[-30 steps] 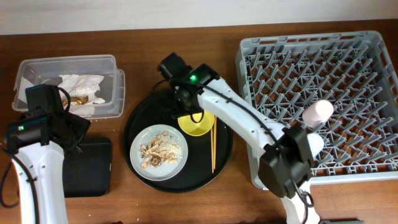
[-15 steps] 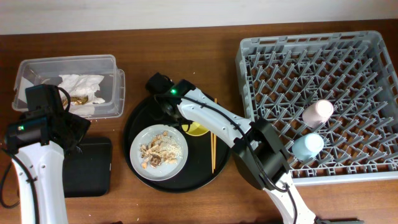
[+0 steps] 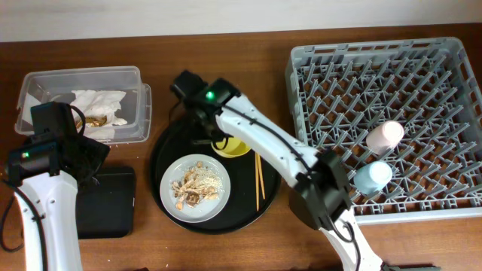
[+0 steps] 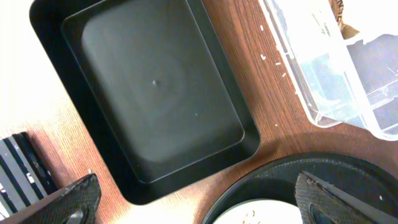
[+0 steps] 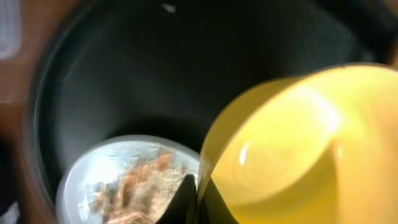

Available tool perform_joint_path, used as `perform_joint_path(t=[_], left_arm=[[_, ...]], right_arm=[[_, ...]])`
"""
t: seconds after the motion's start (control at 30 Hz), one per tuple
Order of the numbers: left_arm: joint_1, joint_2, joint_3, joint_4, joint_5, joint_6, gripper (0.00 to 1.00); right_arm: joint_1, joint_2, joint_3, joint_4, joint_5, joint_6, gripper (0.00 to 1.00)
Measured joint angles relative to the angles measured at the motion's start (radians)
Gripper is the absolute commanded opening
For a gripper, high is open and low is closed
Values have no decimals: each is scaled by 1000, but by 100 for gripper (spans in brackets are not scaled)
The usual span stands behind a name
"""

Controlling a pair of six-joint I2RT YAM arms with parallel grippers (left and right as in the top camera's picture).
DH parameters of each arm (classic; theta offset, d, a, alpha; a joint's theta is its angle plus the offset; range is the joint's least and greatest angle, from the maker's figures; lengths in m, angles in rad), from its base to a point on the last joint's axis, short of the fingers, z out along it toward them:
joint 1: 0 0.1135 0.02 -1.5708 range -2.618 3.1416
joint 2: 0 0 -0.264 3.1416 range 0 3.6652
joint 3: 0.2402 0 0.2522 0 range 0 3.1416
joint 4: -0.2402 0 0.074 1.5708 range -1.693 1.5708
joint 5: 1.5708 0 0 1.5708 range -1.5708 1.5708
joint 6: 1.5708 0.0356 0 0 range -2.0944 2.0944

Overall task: Sort waste into correct bins and load items into the dishwasher rack
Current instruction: 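Grasp the yellow bowl with the right gripper and lift it, then place the yellow bowl upside down in the rack's far corner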

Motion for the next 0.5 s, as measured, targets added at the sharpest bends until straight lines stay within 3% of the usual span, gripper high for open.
perform_joint_path(t=[0.13, 0.23, 0.37, 0.5], left_arm=[[0, 0, 0, 0, 0, 0, 99], [0, 0, 0, 0, 0, 0, 99], [0, 0, 0, 0, 0, 0, 99], [0, 0, 0, 0, 0, 0, 99]], right_arm=[[-71, -142, 402, -356, -25, -76, 4], [-314, -297, 482, -397, -92, -191, 4], [-687, -506, 406, -398, -295, -354, 4], [-1110, -620, 69, -395, -417, -512, 4]])
